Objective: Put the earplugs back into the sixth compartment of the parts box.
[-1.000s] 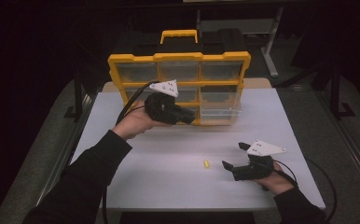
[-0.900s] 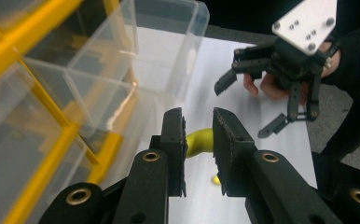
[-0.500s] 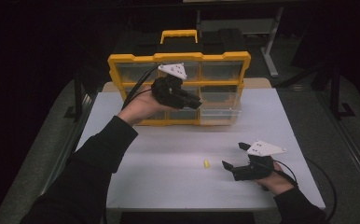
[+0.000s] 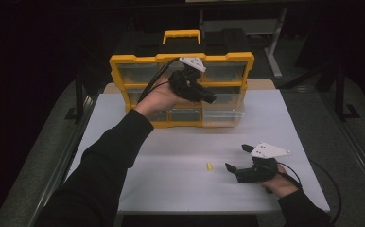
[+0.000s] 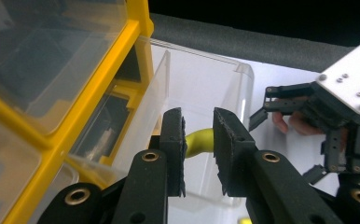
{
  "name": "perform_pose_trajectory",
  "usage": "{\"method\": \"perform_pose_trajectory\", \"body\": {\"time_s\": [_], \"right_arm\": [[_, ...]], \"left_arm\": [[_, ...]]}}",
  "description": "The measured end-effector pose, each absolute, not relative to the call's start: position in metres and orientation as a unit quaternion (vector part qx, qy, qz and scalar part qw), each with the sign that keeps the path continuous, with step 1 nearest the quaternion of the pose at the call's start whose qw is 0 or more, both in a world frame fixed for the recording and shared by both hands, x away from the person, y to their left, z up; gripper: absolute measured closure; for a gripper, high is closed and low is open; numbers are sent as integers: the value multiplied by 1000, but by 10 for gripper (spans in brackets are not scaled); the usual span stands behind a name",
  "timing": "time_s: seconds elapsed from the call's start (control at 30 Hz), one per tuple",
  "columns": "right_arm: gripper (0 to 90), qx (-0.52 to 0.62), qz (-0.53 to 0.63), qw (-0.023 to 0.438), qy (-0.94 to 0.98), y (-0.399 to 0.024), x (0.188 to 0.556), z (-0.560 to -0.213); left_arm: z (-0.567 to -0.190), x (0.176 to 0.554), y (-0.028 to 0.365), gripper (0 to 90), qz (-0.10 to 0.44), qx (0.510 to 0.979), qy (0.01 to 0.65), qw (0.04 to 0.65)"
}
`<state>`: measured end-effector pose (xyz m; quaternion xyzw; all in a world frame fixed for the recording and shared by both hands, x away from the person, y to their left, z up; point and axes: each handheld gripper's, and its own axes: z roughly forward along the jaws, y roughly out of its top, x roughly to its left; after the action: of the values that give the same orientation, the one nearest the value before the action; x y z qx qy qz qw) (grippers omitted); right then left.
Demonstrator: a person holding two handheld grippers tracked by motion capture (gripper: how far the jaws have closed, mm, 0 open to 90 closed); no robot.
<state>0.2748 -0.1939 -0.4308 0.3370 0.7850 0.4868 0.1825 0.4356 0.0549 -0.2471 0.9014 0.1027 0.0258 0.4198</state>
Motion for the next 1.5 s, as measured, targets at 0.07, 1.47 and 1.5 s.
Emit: {"method": "perform_pose_trajectory", "body": {"time_s": [0.07, 1.47, 1.5], "right_arm": [[73, 337, 487, 183, 785, -194, 275, -431], [73, 336, 484, 179, 788, -193, 275, -432], [73, 335, 484, 180, 788, -193, 275, -432]], "left_arm": [[-251, 438, 50, 737, 25, 902, 106, 418], [-253, 422, 92, 335, 34, 887, 145, 438], [-253, 421, 94, 326, 35, 886, 145, 439]]}}
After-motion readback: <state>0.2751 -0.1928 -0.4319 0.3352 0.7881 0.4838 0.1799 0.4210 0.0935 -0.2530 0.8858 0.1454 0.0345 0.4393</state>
